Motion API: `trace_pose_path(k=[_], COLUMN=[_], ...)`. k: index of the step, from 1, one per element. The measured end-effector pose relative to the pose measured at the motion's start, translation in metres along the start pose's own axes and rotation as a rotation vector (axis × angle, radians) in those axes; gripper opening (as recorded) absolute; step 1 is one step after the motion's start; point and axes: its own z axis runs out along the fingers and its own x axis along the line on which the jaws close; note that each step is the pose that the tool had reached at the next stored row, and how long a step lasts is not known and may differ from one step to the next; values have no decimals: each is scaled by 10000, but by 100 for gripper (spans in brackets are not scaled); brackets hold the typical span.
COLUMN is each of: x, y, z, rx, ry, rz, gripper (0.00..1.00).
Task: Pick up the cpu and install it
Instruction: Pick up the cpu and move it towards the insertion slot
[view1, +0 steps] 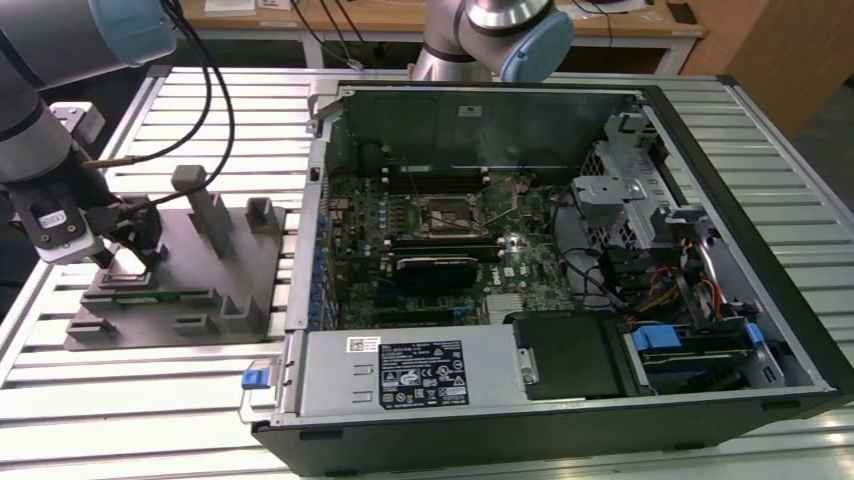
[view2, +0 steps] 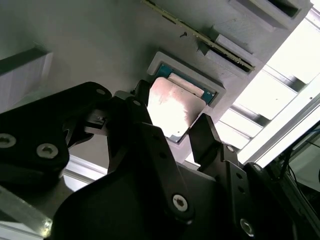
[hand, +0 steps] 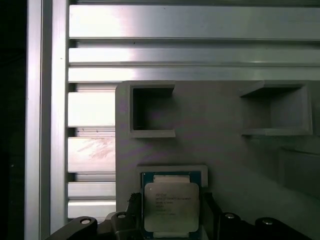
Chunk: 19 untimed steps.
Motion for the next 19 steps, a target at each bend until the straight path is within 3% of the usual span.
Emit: trace_pose_path(k=[15,19], x=[1,1], y=[-2,-2], z=[37,37], rx=[-8,-7], ry=[0,1], rz=[-1,-1], gripper=[59,54])
